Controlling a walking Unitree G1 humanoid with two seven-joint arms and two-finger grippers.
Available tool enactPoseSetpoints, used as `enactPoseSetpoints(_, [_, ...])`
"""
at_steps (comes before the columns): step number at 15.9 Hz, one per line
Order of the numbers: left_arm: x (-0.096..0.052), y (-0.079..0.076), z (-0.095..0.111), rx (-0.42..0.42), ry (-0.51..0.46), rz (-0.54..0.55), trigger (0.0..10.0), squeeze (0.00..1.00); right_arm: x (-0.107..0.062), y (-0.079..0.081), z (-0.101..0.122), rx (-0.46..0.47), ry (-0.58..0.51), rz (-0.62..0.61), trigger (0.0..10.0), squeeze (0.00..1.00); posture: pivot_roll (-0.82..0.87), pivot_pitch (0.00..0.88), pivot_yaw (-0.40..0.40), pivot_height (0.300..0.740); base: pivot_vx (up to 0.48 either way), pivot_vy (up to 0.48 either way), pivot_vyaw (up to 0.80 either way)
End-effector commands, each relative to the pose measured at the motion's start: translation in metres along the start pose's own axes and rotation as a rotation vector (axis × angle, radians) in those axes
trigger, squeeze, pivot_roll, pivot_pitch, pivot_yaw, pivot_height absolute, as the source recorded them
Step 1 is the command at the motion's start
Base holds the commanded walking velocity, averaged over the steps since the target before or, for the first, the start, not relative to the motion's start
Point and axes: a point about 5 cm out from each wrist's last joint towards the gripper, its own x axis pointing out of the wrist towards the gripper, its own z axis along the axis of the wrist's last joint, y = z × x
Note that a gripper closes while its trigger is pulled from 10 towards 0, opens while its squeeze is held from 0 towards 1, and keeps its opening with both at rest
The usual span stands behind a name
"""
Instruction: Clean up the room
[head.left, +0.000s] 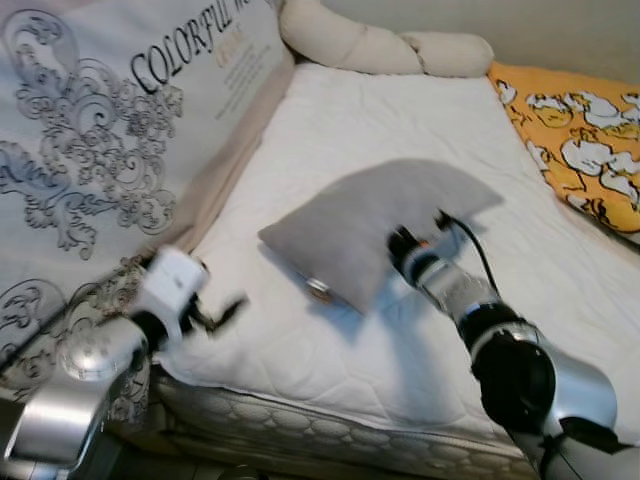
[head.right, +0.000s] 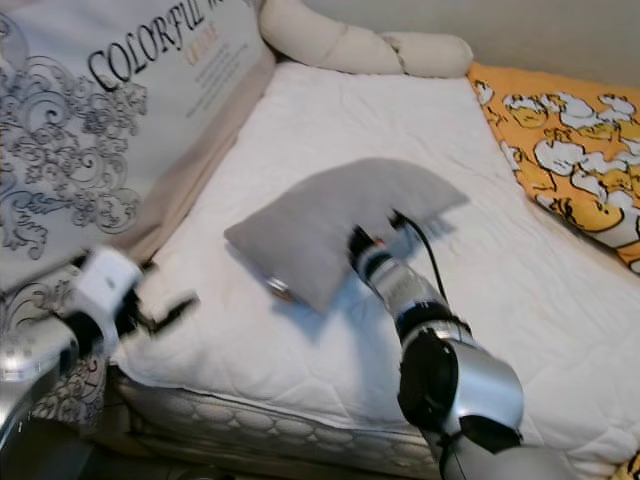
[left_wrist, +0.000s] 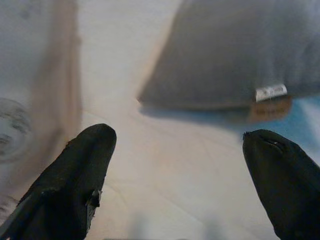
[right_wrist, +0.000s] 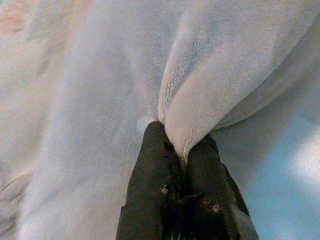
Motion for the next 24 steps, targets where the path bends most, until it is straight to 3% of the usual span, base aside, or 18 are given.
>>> enactPoseSetpoints(1, [0.000,0.018,0.006,-0.020,-0.013,0.133,10.0,0.00,0.004,0.037,0.011,-0.100,0.031,0.194,0.0,0.00,0.11,0.000,-0.038,0.740,0.000,0.000,0.00])
enactPoseSetpoints(3, [0.002,0.022,0.010,-0.009,-0.030,0.132,10.0,0.00,0.001,0.055,0.018,-0.149,0.087,0.366,0.0,0.00,0.11,0.000,-0.043,0.740,0.000,0.000,0.00])
enactPoseSetpoints(6, [0.005,0.017,0.017,0.007,-0.068,0.109,10.0,0.00,-0.009,0.057,0.029,-0.198,0.134,0.514,0.0,0.00,0.10,0.000,-0.034,0.740,0.000,0.000,0.00])
enactPoseSetpoints(9, [0.007,0.021,0.024,-0.029,-0.103,0.114,10.0,0.00,-0.023,0.042,0.037,-0.261,0.183,0.613,0.0,0.00,0.10,0.000,-0.026,0.740,0.000,0.000,0.00])
enactPoseSetpoints(10, [0.007,0.024,0.028,-0.046,-0.122,0.121,10.0,0.00,-0.034,0.032,0.040,-0.246,0.194,0.664,0.0,0.00,0.09,0.000,-0.018,0.740,0.000,0.000,0.00])
enactPoseSetpoints(11, [0.006,0.032,0.033,-0.049,-0.145,0.147,10.0,0.00,-0.057,0.015,0.041,-0.235,0.212,0.760,0.0,0.00,0.08,0.000,-0.003,0.740,0.000,0.000,0.00])
enactPoseSetpoints(14, [0.009,0.044,0.033,-0.083,-0.149,0.207,10.0,0.00,-0.077,-0.007,0.037,-0.229,0.236,0.819,0.0,0.00,0.06,0.000,0.018,0.740,0.000,0.000,0.00])
enactPoseSetpoints(16, [0.028,0.045,0.032,-0.117,-0.123,0.209,10.0,0.00,-0.085,-0.075,0.027,-0.232,0.239,0.543,0.0,0.00,0.04,0.000,0.026,0.740,0.000,0.000,0.00])
enactPoseSetpoints(17, [0.042,0.041,0.031,-0.117,-0.103,0.178,10.0,0.00,-0.087,-0.096,0.021,-0.257,0.246,0.384,0.0,0.00,0.04,0.000,0.030,0.740,0.000,0.000,0.00])
enactPoseSetpoints(19, [0.061,0.031,0.027,-0.090,-0.067,0.127,10.0,0.00,-0.090,-0.115,0.015,-0.295,0.262,0.230,0.0,0.00,0.03,0.000,0.033,0.740,0.000,0.000,0.00])
enactPoseSetpoints(20, [0.081,0.017,0.022,-0.134,-0.044,0.033,10.0,1.00,-0.092,-0.125,0.010,-0.343,0.289,0.147,0.0,0.00,0.02,0.000,0.030,0.740,0.000,0.000,0.00])
enactPoseSetpoints(24, [0.126,-0.024,0.008,-0.248,0.037,-0.133,10.0,1.00,-0.095,-0.138,0.007,-0.425,0.335,0.074,0.0,0.00,-0.02,0.000,0.022,0.740,0.000,0.000,0.00])
